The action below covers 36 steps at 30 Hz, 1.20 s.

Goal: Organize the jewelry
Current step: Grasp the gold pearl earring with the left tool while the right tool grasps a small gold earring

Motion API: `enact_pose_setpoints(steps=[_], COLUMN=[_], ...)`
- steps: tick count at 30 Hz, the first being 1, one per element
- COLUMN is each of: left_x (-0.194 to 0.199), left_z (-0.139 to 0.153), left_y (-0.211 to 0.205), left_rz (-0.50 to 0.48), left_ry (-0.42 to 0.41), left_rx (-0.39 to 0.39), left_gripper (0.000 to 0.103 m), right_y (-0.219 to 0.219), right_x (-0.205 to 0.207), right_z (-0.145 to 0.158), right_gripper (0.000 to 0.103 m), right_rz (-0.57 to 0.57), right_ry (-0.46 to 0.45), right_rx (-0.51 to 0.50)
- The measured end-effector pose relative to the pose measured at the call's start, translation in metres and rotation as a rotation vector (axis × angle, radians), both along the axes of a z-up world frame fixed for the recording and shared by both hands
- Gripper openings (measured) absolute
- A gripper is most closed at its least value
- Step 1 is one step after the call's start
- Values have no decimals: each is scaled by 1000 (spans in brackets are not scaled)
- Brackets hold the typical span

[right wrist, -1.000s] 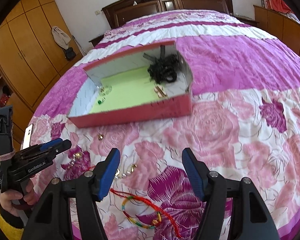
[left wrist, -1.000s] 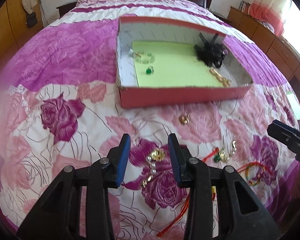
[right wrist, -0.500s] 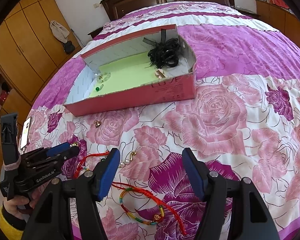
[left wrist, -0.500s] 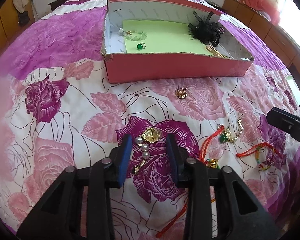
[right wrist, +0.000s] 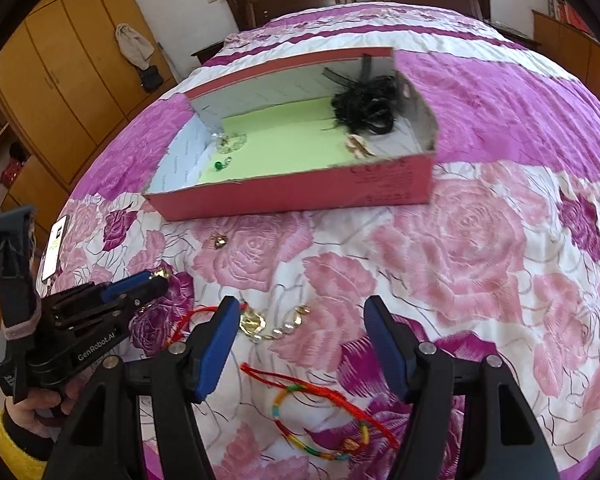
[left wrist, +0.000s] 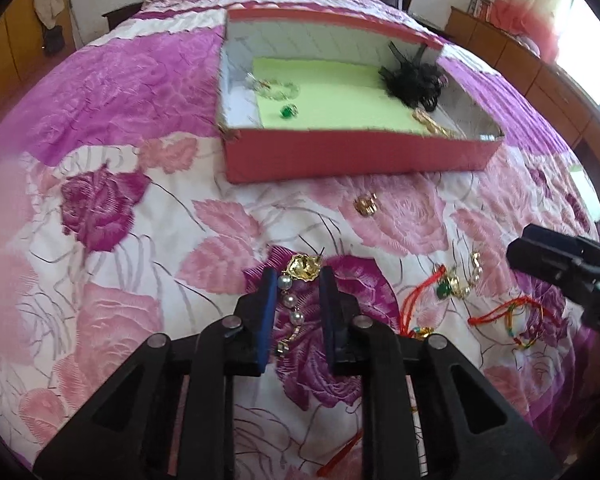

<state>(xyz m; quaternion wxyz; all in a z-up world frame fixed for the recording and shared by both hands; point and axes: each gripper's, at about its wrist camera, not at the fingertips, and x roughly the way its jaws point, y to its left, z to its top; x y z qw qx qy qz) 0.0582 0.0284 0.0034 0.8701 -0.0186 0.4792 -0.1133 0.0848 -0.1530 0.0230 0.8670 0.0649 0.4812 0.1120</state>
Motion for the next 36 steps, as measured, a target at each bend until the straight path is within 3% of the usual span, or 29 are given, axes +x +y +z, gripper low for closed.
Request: enact_pose_setpoints(steps=[6, 16, 25, 32, 36], left_x=[5, 11, 13, 15, 15], left_z=[10, 2, -6, -11, -10], left_y=[19, 37, 40, 43, 44], left_rz=[63, 131, 140, 141, 141], left_ry=[-43, -32, -14, -4, -6], left_rx=[12, -5, -17, -35, -36], left_gripper=[13, 13, 13, 13, 13], right_y=[26, 75, 91, 93, 91], right_x=[13, 51, 72, 72, 72], right_z=[1, -17, -44, -48, -47], right_gripper=[67, 66, 48, 18, 15], right_rz=[58, 143, 138, 144, 139], right_ry=[-7, 17, 61, 52, 48], right_rx=[-15, -49, -75, -92, -77])
